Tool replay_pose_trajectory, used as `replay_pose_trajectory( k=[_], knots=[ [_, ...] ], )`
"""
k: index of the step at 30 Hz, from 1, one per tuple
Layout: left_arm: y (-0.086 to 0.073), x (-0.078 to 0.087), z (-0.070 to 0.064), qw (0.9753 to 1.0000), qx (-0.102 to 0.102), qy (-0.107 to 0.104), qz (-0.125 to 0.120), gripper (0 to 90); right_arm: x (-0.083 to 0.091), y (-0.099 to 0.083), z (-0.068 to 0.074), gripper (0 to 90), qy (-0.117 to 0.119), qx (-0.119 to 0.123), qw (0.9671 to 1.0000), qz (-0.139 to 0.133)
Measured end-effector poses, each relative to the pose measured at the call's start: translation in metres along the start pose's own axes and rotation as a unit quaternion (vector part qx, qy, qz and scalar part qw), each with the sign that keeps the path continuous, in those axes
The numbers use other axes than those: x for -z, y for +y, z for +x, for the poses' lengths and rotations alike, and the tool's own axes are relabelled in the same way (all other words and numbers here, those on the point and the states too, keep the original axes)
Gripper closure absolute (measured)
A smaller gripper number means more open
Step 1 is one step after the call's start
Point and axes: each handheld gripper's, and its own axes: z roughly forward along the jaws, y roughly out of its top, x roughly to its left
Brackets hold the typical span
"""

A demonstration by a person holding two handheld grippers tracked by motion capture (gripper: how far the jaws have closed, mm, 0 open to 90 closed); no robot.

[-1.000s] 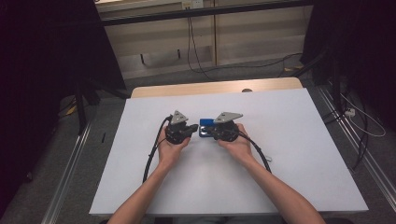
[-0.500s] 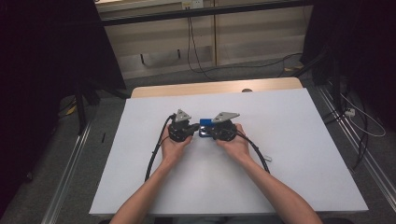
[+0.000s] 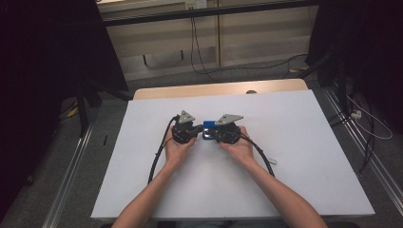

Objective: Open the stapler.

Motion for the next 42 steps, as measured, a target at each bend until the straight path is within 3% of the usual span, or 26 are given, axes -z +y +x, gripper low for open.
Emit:
replay_pose_trajectory(
  k=[19,21,23,26,35,42],
  knots=[
    [0.005,0.004,0.0,0.9995,0.02,-0.012,-0.021,90.0,0.0,0.0,0.001,90.0,-0.004,0.002,1.0,0.0],
    [0.006,0.003,0.0,0.9987,0.035,-0.014,-0.033,90.0,0.0,0.0,0.001,90.0,-0.005,0.003,1.0,0.0],
    [0.006,0.002,-0.001,0.9994,0.024,-0.003,-0.025,90.0,0.0,0.0,0.001,90.0,-0.004,0.003,1.0,0.0],
    [0.006,0.002,-0.001,0.9995,0.023,-0.004,-0.022,90.0,0.0,0.0,0.001,90.0,-0.004,0.004,1.0,0.0],
    [0.014,0.006,-0.001,0.9988,0.027,-0.016,-0.039,90.0,0.0,0.0,0.001,90.0,-0.002,0.006,1.0,0.0],
    [0.021,0.008,-0.006,0.9984,0.025,-0.008,-0.051,90.0,0.0,0.0,0.0,90.0,-0.002,0.005,1.0,-0.001]
  ],
)
